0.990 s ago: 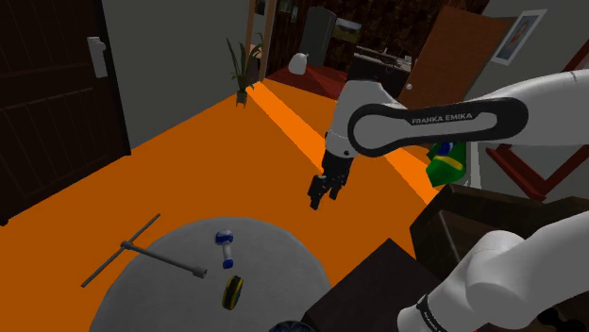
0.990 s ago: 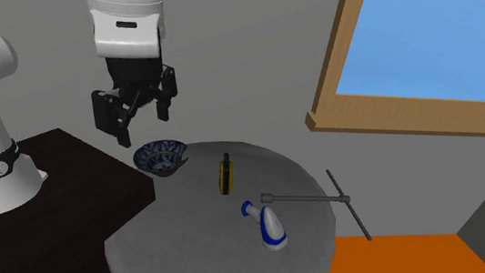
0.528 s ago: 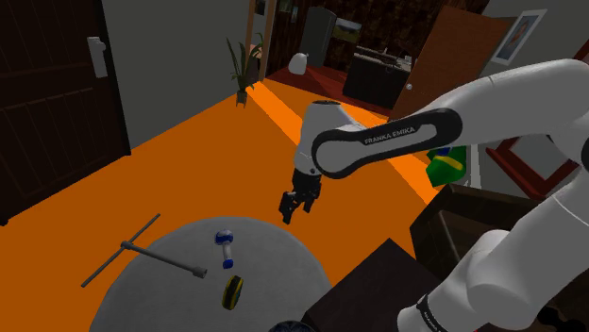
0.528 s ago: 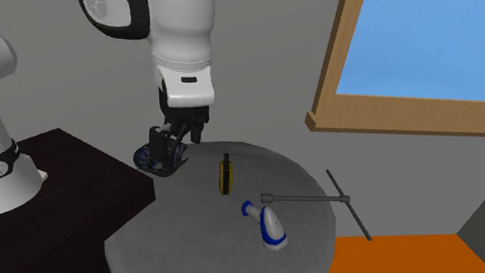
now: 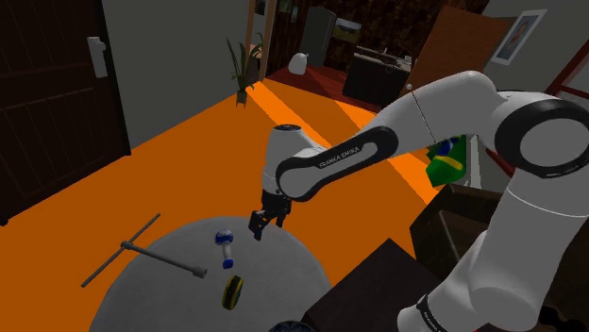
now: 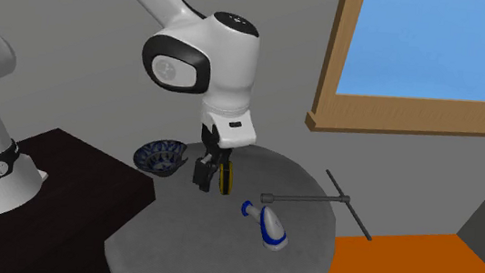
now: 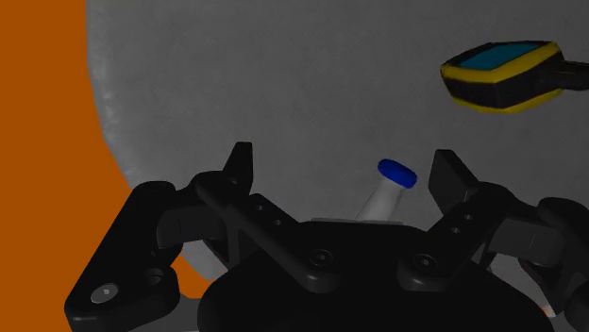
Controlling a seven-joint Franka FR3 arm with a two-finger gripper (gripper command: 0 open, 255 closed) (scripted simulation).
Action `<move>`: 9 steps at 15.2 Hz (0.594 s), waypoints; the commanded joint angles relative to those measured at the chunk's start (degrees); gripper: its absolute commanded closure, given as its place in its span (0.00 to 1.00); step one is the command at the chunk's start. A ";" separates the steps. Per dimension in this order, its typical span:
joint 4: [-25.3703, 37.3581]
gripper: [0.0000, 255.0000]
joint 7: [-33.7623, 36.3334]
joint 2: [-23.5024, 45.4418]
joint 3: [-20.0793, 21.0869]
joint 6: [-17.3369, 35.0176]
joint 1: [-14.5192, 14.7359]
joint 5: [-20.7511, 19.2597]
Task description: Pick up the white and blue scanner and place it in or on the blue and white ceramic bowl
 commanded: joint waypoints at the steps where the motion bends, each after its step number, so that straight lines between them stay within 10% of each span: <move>1: 3.26 0.00 1.49 4.57 -0.07 1.08 1.16 -1.50; 9: 18.52 0.00 5.71 22.47 -1.69 2.75 6.81 -6.17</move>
